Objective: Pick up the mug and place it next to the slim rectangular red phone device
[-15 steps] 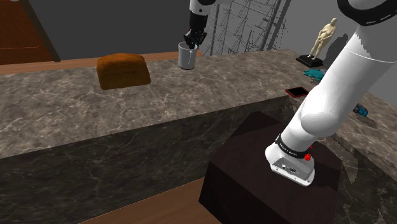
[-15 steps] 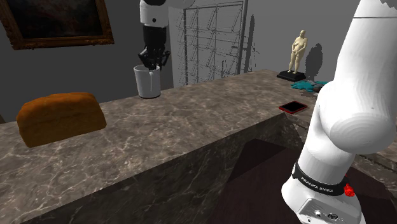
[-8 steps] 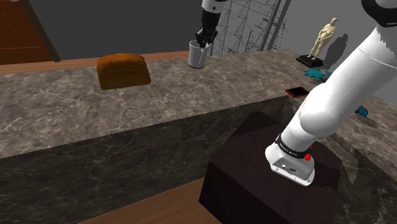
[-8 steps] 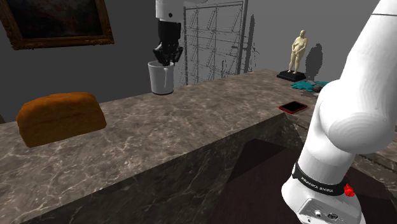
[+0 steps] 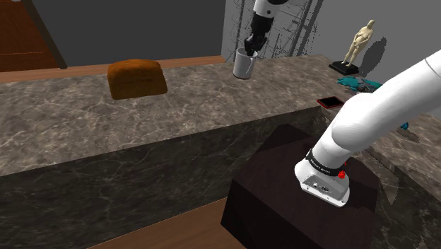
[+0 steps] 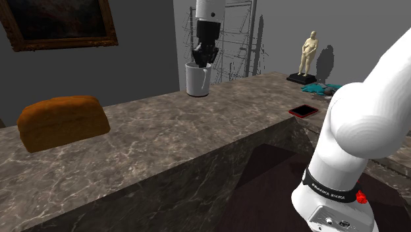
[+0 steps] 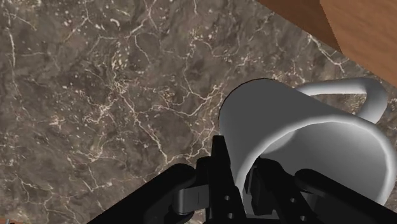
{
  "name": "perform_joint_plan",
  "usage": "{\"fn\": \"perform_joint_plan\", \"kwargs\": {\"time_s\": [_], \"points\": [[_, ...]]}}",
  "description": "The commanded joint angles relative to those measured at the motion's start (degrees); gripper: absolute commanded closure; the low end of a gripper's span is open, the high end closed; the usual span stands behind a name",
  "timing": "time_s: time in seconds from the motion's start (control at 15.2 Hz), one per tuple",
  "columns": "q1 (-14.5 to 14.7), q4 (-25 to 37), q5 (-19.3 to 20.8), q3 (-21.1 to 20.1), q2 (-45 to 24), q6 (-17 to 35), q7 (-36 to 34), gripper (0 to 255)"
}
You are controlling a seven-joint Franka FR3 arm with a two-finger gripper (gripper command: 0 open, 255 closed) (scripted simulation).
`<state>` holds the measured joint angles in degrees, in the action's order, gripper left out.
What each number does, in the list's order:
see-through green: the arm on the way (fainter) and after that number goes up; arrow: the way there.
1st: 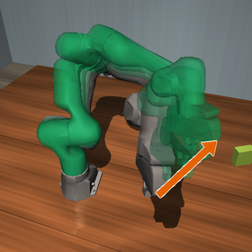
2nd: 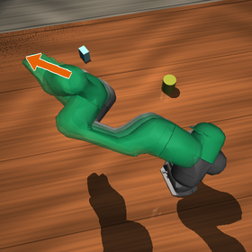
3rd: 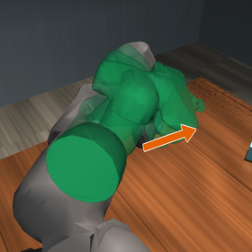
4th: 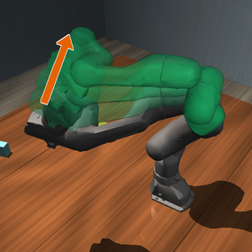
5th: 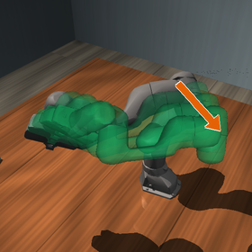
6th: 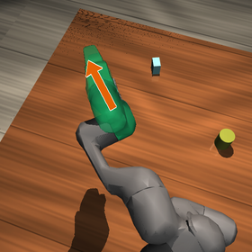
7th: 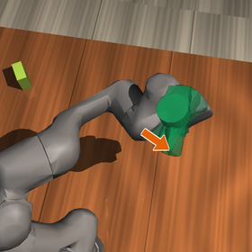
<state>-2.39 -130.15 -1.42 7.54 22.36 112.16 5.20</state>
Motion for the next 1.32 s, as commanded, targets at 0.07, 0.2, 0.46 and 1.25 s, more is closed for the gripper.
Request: {"fn": "perform_joint_plan", "kwargs": {"time_s": [0.07,0.2,0.46,1.25], "points": [[-1.5,-4.9,1.3,1.6,5.8,-0.9,2.2,255],[-2.7,-7.5,2.3,2.8,9.3,-1.9,3.8,255],[-5.3,-11.8,4.8,5.4,16.1,-4.4,7.3,255],[-15.3,-18.0,14.8,15.7,32.3,-14.2,20.5,255]]}}
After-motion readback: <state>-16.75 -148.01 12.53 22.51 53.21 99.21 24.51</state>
